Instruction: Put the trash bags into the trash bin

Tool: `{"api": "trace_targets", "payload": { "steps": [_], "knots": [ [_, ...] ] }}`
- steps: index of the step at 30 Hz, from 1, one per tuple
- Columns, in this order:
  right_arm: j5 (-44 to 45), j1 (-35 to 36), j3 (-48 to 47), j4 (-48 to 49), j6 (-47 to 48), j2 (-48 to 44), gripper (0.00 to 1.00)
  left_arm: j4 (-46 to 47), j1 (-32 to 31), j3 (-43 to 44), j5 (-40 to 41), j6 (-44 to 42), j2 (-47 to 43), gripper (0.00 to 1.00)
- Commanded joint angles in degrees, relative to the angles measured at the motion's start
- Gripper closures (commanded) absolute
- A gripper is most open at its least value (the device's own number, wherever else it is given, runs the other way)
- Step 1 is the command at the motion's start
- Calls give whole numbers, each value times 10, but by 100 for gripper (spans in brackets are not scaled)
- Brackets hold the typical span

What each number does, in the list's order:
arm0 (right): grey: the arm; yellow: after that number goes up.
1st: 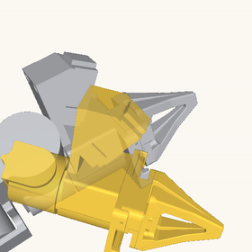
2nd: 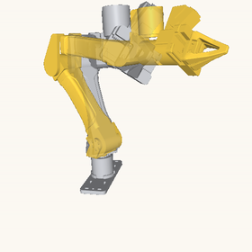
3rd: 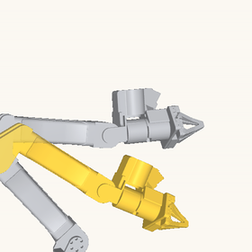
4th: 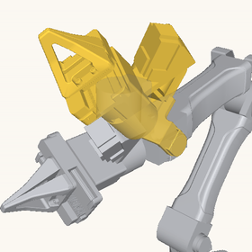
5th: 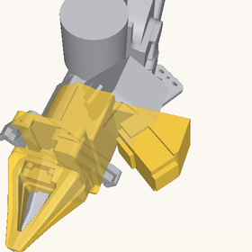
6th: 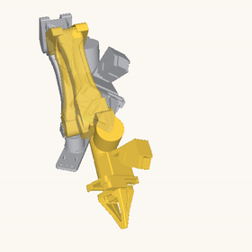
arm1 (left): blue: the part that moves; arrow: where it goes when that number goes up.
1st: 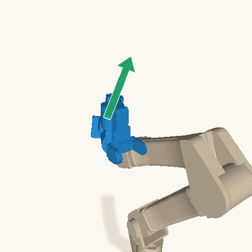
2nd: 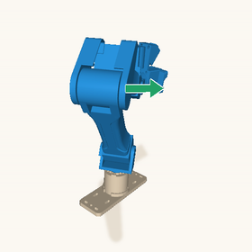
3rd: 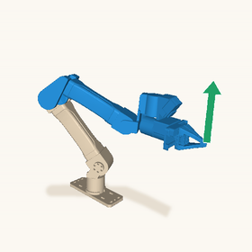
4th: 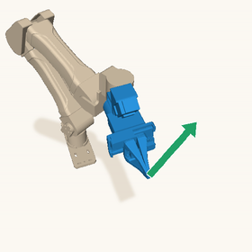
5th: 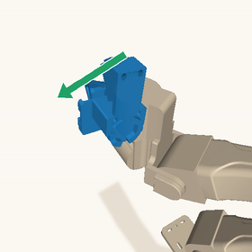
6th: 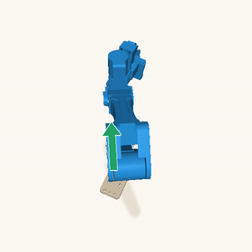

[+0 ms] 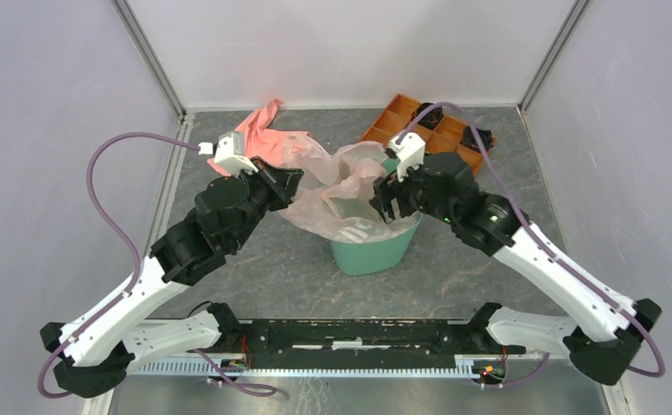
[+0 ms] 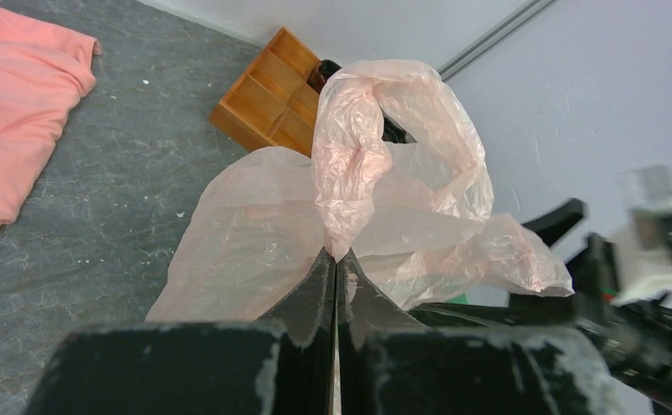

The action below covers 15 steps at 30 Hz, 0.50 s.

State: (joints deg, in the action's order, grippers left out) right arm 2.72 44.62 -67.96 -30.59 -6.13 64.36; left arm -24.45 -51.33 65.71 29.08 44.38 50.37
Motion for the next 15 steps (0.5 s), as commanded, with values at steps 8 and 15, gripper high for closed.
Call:
{"api": "trace_targets", "payload": {
  "steps": [8,15],
  "knots": [
    [-118,1,-60,114,79,-60,11,27,1,21,24,5,-8,98],
    [-103,1,-59,212,4,4,42,25,1,26,-2,13,-3,98]
  ]
}}
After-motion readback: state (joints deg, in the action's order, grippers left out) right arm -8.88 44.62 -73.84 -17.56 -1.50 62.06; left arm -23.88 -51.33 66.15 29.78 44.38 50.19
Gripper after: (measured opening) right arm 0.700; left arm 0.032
